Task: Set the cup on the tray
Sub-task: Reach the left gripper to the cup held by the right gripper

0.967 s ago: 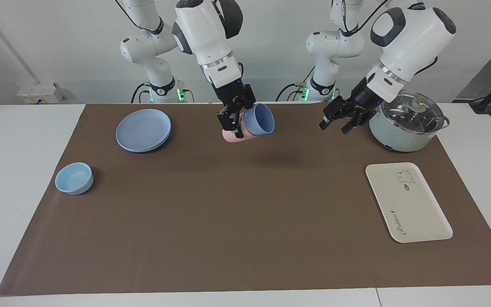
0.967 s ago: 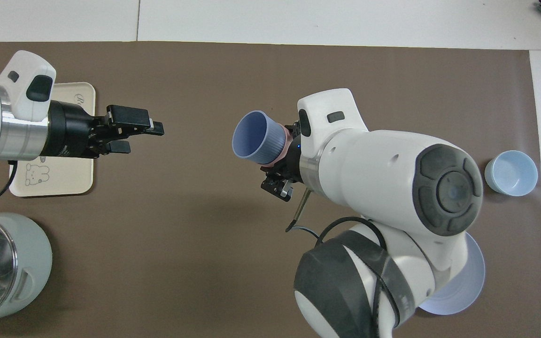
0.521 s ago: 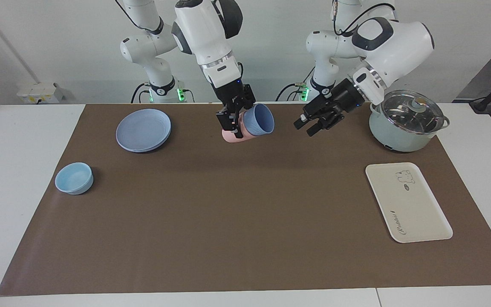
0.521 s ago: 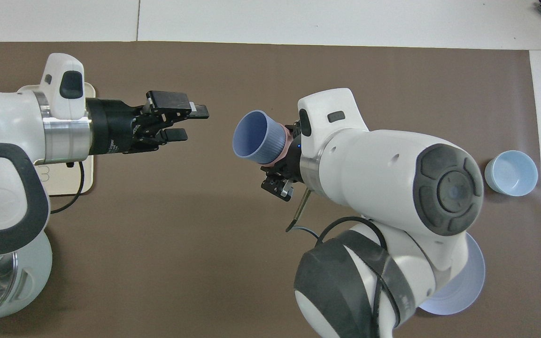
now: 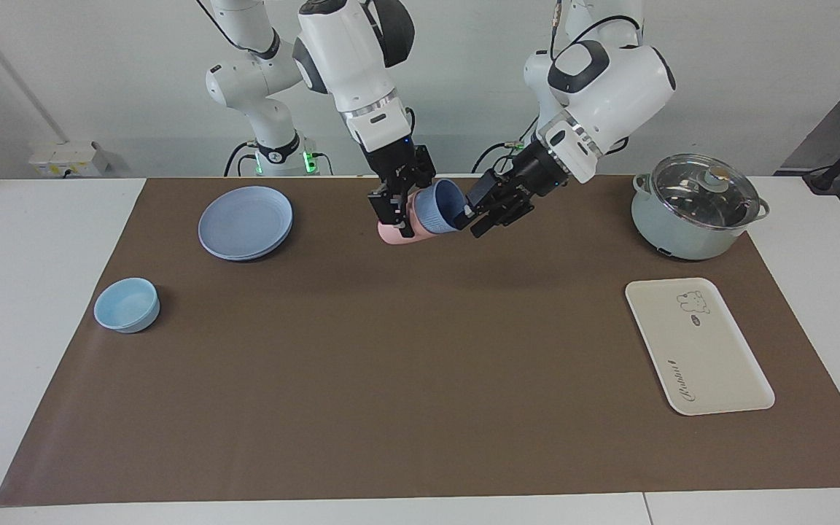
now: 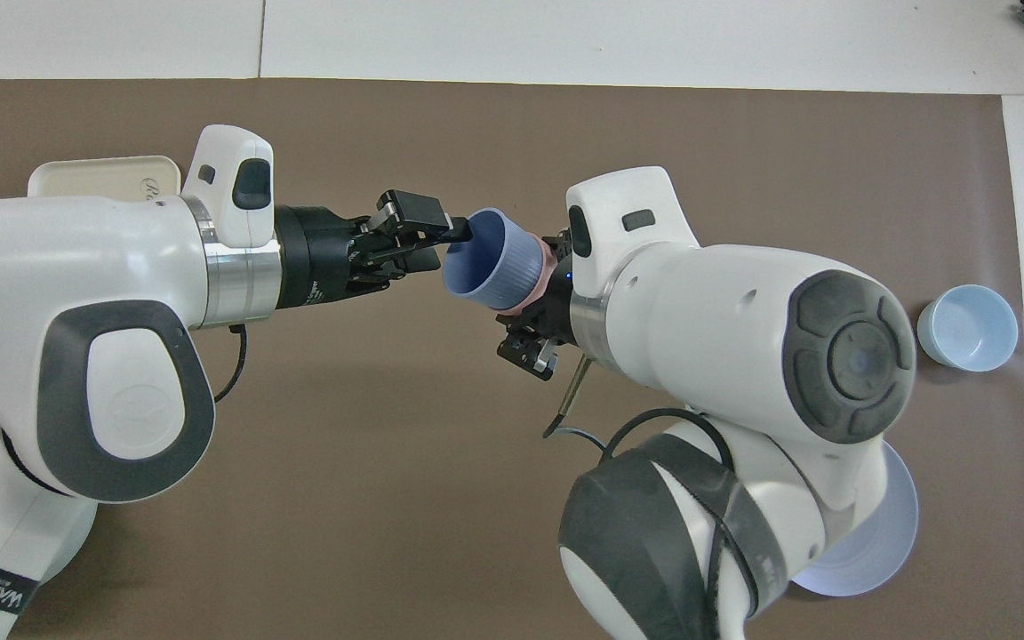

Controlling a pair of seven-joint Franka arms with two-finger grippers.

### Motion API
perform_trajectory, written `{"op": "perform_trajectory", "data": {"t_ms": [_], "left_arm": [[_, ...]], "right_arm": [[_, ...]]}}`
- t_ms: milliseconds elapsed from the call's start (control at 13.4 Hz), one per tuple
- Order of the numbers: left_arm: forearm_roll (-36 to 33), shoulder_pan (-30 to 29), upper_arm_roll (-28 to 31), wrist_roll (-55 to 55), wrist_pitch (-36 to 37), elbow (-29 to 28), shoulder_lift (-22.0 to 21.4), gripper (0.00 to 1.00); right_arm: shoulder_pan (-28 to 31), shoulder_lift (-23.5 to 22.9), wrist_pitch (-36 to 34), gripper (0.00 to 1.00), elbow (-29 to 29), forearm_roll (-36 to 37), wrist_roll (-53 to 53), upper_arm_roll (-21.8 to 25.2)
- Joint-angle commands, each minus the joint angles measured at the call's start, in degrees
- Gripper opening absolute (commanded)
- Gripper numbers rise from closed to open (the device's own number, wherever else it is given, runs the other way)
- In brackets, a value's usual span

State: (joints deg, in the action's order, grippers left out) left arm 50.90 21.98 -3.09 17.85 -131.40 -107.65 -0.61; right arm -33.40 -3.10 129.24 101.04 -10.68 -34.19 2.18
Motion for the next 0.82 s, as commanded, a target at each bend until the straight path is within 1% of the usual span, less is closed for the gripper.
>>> {"op": "perform_trajectory", "data": {"t_ms": [0,298,447,595,744], "left_arm": [[0.61,1.14,0.80,0.08,0.00,-0.98,-0.53,0.00],[0.52,1.40,0.80,-0.01,1.14,-0.81,-0.53,0.00],[0.26,1.31,0.89,-0.01,3.24,-0.11,-0.36,0.00],[0.17,0.61,0.89,0.08,6.14,2.08,0.17,0.00],[0.17,-1.05,1.24,0.25,9.75,5.85,1.66,0.00]], "right_arm": [[0.00,-0.07,0.66,0.00,-0.32,1.46,2.38,-0.25],[0.00,-0.07,0.75,0.00,-0.32,1.46,2.64,-0.25],[0.00,-0.07,0.83,0.00,-0.32,1.54,2.64,-0.25],[0.00,-0.15,0.75,0.00,-0.32,1.46,2.64,-0.25],[0.00,-0.07,0.83,0.00,-0.32,1.46,2.73,-0.25]]}}
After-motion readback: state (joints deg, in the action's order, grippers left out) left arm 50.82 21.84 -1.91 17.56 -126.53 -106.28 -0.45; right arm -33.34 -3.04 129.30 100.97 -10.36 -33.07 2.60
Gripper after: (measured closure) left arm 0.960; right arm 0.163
